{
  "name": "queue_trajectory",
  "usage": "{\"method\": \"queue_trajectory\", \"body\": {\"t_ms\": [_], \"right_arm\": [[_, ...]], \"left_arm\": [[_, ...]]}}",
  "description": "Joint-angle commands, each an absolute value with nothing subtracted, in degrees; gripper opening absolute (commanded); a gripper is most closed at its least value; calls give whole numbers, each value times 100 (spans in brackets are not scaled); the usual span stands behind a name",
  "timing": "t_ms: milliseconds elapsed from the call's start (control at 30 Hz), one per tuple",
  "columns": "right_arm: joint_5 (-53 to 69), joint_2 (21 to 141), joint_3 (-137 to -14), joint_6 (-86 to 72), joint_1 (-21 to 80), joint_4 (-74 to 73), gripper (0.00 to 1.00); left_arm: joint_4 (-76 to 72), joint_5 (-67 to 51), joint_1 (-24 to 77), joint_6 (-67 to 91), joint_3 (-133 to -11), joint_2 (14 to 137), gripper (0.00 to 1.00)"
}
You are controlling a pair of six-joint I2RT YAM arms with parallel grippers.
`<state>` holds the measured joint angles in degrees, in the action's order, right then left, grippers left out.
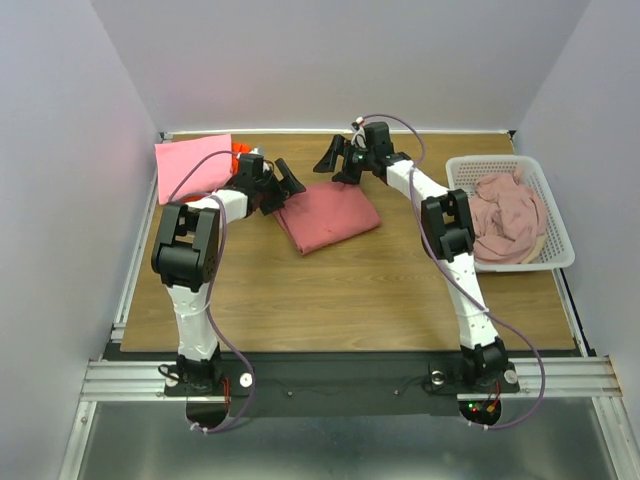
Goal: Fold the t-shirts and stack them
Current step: Fold the tshirt
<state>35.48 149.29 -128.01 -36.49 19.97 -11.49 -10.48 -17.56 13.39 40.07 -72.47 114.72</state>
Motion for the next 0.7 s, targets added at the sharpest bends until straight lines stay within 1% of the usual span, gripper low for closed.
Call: {"method": "queue_trajectory", "body": {"t_ms": [0,67,200,267,300,333,367,433,467,533,567,600,667], "right_arm": [[3288,15029,-12727,-3612,2004,-993,100],[3287,14977,-12683,-3647,1995,-1011,100],[3244,14337,-12595,-3508,1960,-1028,100],[2972,13617,-12385,-3297,1951,-1046,100],[2771,12997,-12210,-3157,1942,-1046,100],[2664,12990,-12008,-3155,1942,-1046,100],[2524,12355,-11449,-2999,1942,-1046,100],[2042,11640,-10831,-2796,1942,-1046,100],[1891,10949,-10045,-2786,1942,-1046,100],[1558,10304,-9189,-2743,1942,-1028,100],[1503,9640,-8802,-2794,1942,-1037,100],[1416,9337,-7980,-2821,1942,-1028,100],[1047,8730,-7254,-3075,1942,-1028,100]], "left_arm": [[-958,-1749,1310,3867,-7356,11645,99],[-897,-1740,1283,3858,-7444,11672,98],[-519,-1793,1266,3683,-7883,11419,99],[-335,-1749,1283,3639,-8007,11102,99],[-212,-1592,1327,3578,-8007,10718,99],[-89,-1478,1327,3534,-7998,10514,99],[-10,-1346,1388,3481,-8007,10312,98],[411,-837,1520,3428,-7780,9664,98],[465,-522,1555,3463,-7639,9450,99],[510,-387,1591,3550,-7297,8881,98],[510,-335,1608,3603,-6947,8738,98],[518,-230,1608,3647,-6787,8501,98],[519,-150,1626,3752,-6357,8359,99]]}}
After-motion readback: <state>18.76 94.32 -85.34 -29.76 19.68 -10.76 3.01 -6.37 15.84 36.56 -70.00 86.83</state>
